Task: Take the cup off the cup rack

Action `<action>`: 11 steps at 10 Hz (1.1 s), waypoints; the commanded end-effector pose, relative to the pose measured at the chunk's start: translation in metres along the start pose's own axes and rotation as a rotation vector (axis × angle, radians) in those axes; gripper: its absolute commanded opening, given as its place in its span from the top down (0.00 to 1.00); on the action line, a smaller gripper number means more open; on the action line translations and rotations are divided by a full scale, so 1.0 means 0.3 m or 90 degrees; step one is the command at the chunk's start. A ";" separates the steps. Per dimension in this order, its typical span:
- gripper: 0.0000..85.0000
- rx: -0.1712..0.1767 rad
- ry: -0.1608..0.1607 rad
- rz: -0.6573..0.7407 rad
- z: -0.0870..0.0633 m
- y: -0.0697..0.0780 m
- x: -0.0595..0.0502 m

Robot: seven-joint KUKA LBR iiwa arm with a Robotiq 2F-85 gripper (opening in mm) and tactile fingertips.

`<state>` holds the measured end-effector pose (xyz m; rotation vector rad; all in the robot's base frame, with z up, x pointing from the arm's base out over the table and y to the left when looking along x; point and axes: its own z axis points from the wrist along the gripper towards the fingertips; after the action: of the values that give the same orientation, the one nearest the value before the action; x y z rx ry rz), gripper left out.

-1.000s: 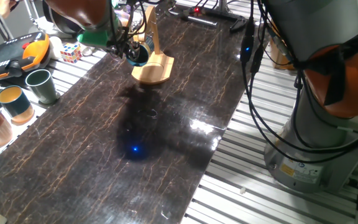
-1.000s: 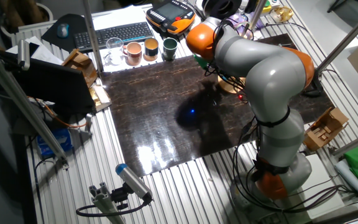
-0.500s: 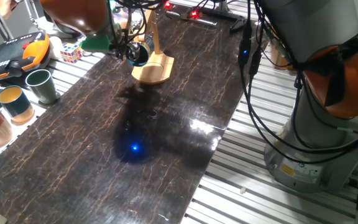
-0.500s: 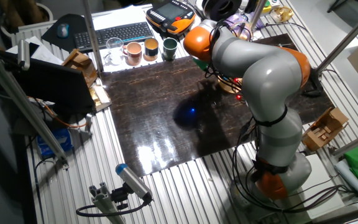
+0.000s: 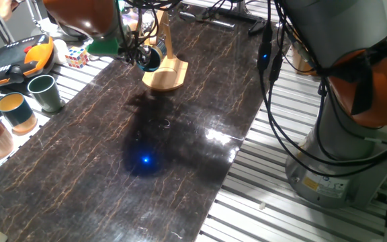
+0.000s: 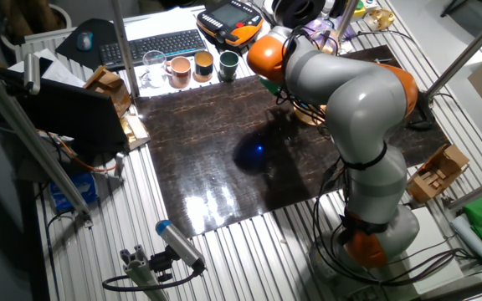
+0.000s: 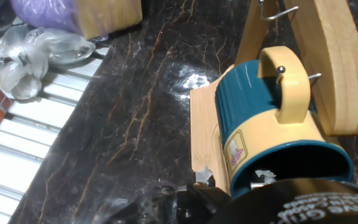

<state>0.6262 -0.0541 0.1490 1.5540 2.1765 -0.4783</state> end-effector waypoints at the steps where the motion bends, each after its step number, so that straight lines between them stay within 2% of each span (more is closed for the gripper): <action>1: 0.59 0.000 -0.001 -0.002 -0.003 0.001 0.000; 6: 0.63 0.002 0.001 0.007 -0.010 -0.004 -0.006; 8: 0.63 -0.004 0.014 0.049 -0.012 -0.006 -0.009; 11: 0.64 -0.004 0.011 0.053 -0.026 -0.008 -0.020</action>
<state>0.6246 -0.0556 0.1592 1.6433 2.1148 -0.4334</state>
